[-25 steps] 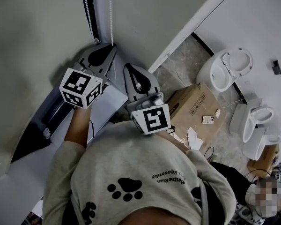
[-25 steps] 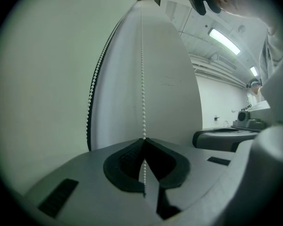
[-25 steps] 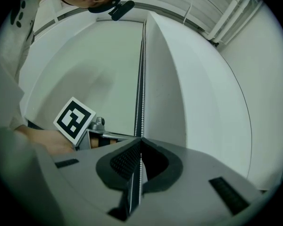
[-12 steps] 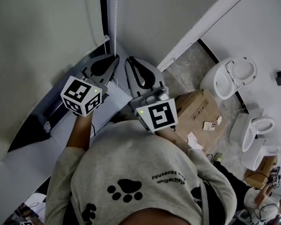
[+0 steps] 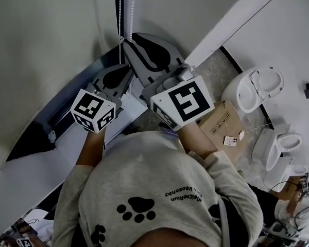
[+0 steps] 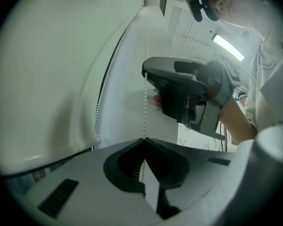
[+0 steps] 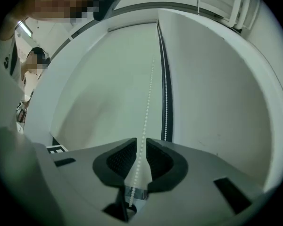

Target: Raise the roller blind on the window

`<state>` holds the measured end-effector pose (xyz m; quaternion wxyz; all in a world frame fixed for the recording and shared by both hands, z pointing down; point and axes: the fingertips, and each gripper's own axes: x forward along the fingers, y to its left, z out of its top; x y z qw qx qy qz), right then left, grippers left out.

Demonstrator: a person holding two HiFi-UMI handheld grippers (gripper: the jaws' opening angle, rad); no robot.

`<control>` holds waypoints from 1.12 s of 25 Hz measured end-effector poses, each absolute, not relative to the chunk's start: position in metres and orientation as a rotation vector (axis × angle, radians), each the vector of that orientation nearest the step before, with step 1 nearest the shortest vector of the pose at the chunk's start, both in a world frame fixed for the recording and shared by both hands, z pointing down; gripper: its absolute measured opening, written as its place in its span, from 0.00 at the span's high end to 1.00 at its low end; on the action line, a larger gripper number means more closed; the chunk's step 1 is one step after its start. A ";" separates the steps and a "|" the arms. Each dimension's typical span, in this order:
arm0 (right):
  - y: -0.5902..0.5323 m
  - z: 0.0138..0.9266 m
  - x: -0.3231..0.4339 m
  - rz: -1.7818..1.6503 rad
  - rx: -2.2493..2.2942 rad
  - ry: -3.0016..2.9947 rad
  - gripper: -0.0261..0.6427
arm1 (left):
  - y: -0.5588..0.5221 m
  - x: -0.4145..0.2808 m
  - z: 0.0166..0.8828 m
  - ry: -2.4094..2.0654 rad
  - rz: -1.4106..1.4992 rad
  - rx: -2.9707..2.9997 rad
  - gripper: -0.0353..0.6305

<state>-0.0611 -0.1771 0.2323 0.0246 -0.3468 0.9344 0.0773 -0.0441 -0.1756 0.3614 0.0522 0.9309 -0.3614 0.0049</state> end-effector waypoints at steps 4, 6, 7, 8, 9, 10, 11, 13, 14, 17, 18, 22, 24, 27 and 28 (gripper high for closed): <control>-0.179 0.222 -0.064 0.261 -1.068 2.908 0.88 | -0.176 -0.043 0.361 -1.113 0.008 2.831 0.94; -0.179 0.222 -0.064 0.260 -1.072 2.922 0.93 | -0.174 -0.043 0.360 -1.128 0.000 2.829 0.94; -0.178 0.222 -0.062 0.255 -1.070 2.926 0.94 | -0.174 -0.043 0.361 -1.137 -0.006 2.826 0.94; -0.178 0.223 -0.061 0.246 -1.067 2.926 0.94 | -0.174 -0.043 0.362 -1.147 -0.013 2.822 0.94; -0.179 0.224 -0.059 0.236 -1.066 2.921 0.94 | -0.174 -0.043 0.363 -1.157 -0.024 2.818 0.94; -0.179 0.225 -0.058 0.227 -1.069 2.911 0.94 | -0.175 -0.044 0.364 -1.167 -0.039 2.814 0.94; -0.179 0.226 -0.057 0.225 -1.075 2.898 0.94 | -0.175 -0.045 0.364 -1.176 -0.055 2.810 0.94; -0.179 0.229 -0.056 0.245 -1.097 2.880 0.94 | -0.174 -0.046 0.367 -1.188 -0.075 2.807 0.94; -0.179 0.230 -0.056 0.259 -1.108 2.874 0.94 | -0.173 -0.046 0.368 -1.190 -0.079 2.807 0.94; -0.179 0.233 -0.055 0.272 -1.126 2.860 0.94 | -0.174 -0.044 0.371 -1.185 -0.080 2.803 0.94; -0.179 0.235 -0.054 0.274 -1.134 2.859 0.94 | -0.174 -0.043 0.374 -1.184 -0.070 2.801 0.94; -0.182 0.257 -0.053 0.238 -1.155 2.886 0.94 | -0.174 -0.041 0.395 -1.177 -0.017 2.777 0.94; -0.184 0.270 -0.053 0.218 -1.167 2.896 0.94 | -0.175 -0.041 0.408 -1.171 -0.008 2.754 0.94; -0.182 0.283 -0.053 0.189 -1.181 2.914 0.94 | -0.172 -0.040 0.421 -1.173 0.024 2.733 0.94; -0.180 0.287 -0.053 0.173 -1.180 2.919 0.94 | -0.170 -0.040 0.425 -1.178 0.038 2.727 0.94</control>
